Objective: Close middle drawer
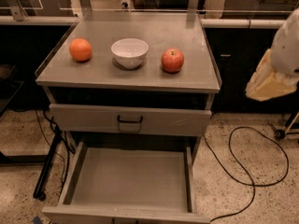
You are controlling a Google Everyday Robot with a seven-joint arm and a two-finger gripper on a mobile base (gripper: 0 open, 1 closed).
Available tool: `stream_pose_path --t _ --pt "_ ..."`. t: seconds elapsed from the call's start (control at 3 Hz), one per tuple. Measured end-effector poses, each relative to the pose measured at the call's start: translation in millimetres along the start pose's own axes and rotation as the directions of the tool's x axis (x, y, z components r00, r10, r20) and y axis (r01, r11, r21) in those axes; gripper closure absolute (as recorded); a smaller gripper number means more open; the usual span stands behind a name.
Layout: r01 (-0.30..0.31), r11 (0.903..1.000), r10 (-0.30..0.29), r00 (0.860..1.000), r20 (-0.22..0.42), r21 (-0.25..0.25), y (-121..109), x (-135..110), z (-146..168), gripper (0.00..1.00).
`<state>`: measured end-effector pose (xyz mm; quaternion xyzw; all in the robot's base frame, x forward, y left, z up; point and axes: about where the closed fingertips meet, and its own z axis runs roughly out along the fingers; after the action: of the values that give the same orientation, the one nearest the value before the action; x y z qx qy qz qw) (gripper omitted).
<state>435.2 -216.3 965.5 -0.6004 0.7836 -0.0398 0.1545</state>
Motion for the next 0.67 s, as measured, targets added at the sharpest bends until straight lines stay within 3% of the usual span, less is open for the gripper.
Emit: stream_pose_path --t 0.33,0.67 --pt "-0.057 0.9970 0.054 0.997 -0.050 -0.053 31.0 10.3 53.3 1.00" --pt "-0.099 0.9871 0.088 0.991 -0.096 -0.126 66.8 22.7 107.2 1.00"
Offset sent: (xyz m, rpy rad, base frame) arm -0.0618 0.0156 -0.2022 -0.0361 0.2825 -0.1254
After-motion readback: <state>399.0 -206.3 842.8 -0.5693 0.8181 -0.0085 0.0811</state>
